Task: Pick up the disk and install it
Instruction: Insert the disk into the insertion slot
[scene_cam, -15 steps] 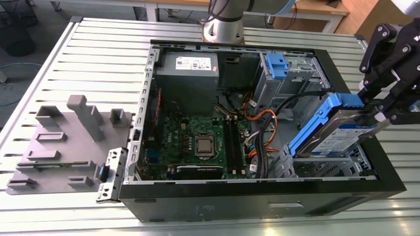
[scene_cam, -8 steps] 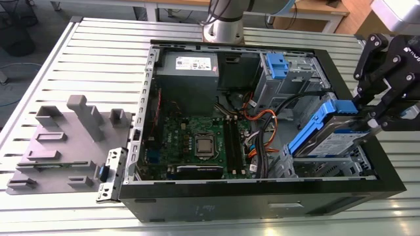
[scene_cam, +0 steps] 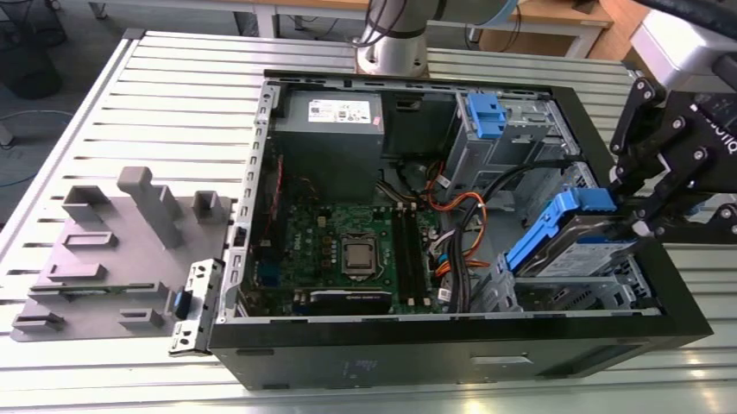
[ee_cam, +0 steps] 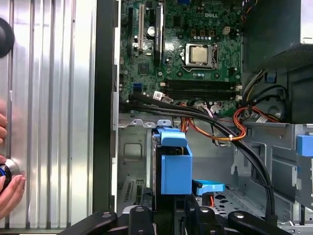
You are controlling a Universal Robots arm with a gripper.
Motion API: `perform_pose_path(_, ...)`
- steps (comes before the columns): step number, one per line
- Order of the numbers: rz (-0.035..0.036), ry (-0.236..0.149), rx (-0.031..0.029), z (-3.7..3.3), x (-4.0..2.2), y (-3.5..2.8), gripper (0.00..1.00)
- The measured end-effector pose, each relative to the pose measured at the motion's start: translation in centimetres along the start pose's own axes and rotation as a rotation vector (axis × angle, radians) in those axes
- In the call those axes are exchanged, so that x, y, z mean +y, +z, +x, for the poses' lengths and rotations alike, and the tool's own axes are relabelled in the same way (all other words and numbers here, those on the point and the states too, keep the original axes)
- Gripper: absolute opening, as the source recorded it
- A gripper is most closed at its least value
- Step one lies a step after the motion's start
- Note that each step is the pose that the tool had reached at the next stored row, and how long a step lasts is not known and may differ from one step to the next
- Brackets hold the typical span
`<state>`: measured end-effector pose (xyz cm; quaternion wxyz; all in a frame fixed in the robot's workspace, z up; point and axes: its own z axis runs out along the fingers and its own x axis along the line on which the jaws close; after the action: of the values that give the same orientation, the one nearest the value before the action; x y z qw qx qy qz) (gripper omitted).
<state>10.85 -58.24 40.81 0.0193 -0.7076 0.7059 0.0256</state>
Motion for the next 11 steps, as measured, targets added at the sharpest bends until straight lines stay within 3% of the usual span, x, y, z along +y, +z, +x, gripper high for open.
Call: perform_pose_path(11,0.0000,0.000,0.0000,0.27,-0.02,2.00,0.35)
